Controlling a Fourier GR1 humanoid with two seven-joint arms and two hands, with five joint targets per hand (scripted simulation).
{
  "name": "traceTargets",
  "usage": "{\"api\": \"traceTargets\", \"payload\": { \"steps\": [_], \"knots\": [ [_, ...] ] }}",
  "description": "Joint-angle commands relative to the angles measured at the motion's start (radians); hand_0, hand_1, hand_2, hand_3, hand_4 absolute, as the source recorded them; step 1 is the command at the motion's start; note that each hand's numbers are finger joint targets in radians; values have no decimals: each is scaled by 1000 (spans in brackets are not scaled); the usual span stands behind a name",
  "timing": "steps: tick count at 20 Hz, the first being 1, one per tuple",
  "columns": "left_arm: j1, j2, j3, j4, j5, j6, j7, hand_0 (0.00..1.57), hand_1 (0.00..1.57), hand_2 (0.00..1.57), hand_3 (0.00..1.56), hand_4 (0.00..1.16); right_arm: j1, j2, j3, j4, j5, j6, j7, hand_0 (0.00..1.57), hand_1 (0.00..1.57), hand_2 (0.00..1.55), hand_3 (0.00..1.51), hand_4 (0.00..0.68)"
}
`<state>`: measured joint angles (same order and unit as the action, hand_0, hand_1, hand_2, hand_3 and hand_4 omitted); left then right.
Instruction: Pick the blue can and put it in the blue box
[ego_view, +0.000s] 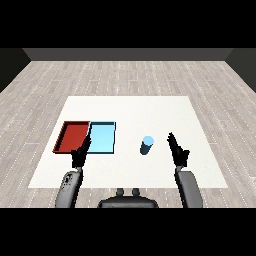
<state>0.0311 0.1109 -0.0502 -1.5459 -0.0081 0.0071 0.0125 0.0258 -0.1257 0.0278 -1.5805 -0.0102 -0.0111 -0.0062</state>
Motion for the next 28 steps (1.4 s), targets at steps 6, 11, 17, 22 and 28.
{"api": "traceTargets", "payload": {
  "steps": [6, 11, 17, 22, 28],
  "knots": [
    [-95, 4, 78, -43, 15, 15, 19, 0, 0, 0, 0, 0, -84, -47, -110, 44, -48, 59, -22, 0, 0, 0, 0, 0],
    [-112, -31, 98, -87, 94, -60, -334, 0, 0, 0, 0, 0, -151, -13, -141, 41, -217, 185, -173, 0, 0, 0, 0, 0],
    [-67, -73, 55, -117, 67, -50, -359, 0, 0, 0, 0, 0, -104, 17, -122, 83, -187, 205, -253, 0, 0, 0, 0, 0],
    [-106, -54, 100, -34, 95, -83, -395, 0, 0, 0, 0, 0, -90, 5, -137, 0, -225, 225, -176, 0, 0, 0, 0, 0],
    [-3, -29, 118, -83, 115, -139, -445, 0, 0, 0, 0, 0, -149, 46, -110, 34, -217, 197, -156, 0, 0, 0, 0, 0]
  ]
}}
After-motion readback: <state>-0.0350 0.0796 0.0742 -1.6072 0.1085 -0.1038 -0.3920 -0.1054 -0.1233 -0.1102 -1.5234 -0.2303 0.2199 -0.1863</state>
